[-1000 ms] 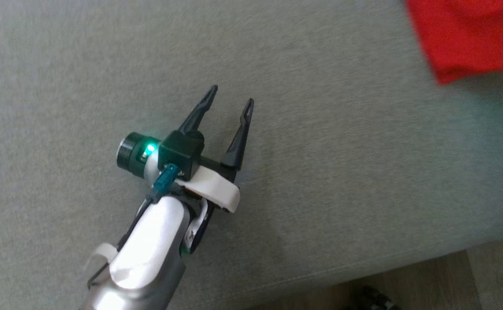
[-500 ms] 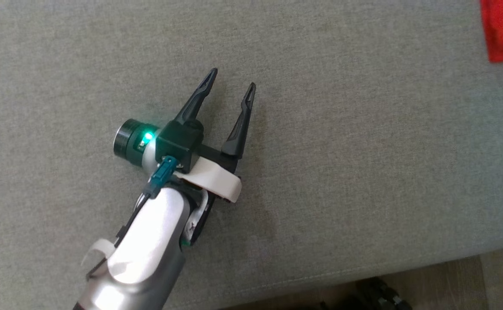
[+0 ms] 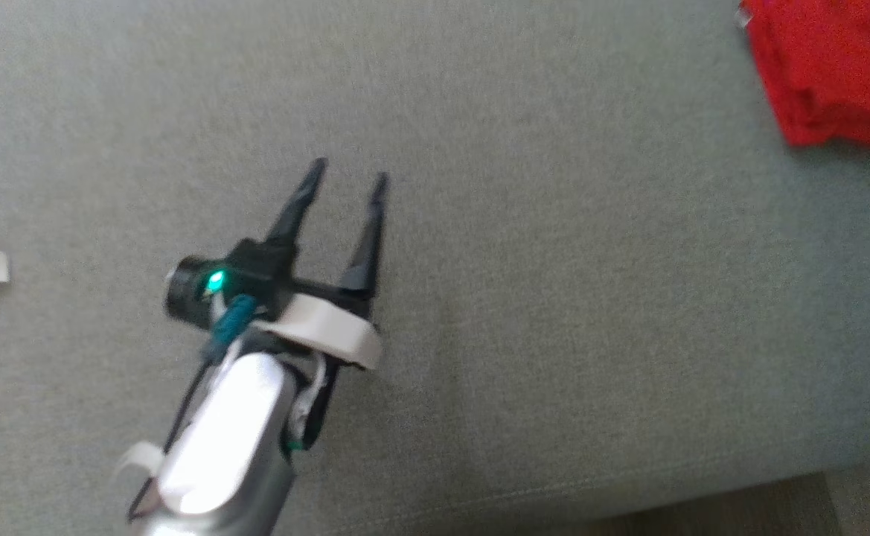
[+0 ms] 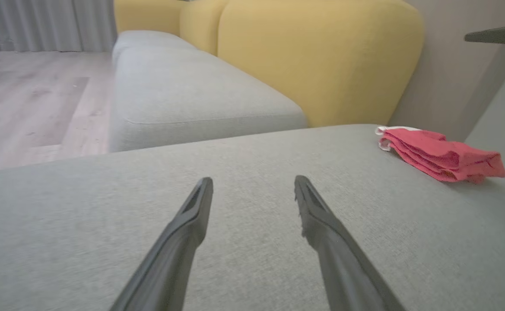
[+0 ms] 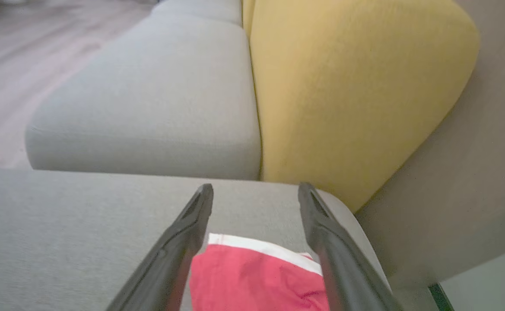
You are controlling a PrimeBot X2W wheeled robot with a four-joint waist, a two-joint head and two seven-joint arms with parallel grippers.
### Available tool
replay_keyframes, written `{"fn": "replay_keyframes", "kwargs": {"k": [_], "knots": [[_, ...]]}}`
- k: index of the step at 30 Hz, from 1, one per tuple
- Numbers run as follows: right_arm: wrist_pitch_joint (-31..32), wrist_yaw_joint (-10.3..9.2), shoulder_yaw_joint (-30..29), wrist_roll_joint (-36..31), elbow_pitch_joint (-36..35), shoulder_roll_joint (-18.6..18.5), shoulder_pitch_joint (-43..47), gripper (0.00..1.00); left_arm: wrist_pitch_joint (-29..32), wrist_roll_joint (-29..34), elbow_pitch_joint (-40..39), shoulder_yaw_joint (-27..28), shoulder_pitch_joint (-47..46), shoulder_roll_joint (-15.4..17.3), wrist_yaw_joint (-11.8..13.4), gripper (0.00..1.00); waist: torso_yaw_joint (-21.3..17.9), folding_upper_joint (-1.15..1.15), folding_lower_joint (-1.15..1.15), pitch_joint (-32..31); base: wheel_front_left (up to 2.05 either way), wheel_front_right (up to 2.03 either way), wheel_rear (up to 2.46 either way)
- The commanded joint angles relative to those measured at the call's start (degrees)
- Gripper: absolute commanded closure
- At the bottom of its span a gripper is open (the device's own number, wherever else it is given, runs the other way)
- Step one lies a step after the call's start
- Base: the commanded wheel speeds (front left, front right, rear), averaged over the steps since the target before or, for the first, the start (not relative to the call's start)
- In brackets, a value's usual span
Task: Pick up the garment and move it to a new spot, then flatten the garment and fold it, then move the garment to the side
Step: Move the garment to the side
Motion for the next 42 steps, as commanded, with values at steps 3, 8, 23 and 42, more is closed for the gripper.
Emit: {"fn": "replay_keyframes", "kwargs": {"k": [3,8,23,42], "knots": [[-5.1,-0.04,-0.34,1.25,-4.99,0.43,3.7,0.0,-0.54,-1.05,-3.58,4.13,0.8,2.19,1.25,0.0,1.05,0.0,0.0,-7.92,0.0,0.0,0.0],[-10.77,-0.04,-2.87,2.81,-10.35,1.94,10.1,0.0,-0.46,-3.03,-5.35,7.66,3.44,4.34,2.72,0.0,2.24,0.0,0.0,-13.23,0.0,0.0,0.0],[-19.88,-0.04,-19.43,-6.72,-28.38,8.24,44.42,0.0,-0.68,-5.46,-6.15,14.36,14.49,7.1,4.69,0.0,4.61,0.0,0.0,-20.2,0.0,0.0,0.0],[-18.87,-0.04,-41.49,-27.32,-45.81,22.98,69.2,0.0,-0.7,-0.05,-6.83,20.03,20.94,0.96,-0.6,0.0,6.43,0.0,0.0,-20.52,0.0,0.0,0.0]]}}
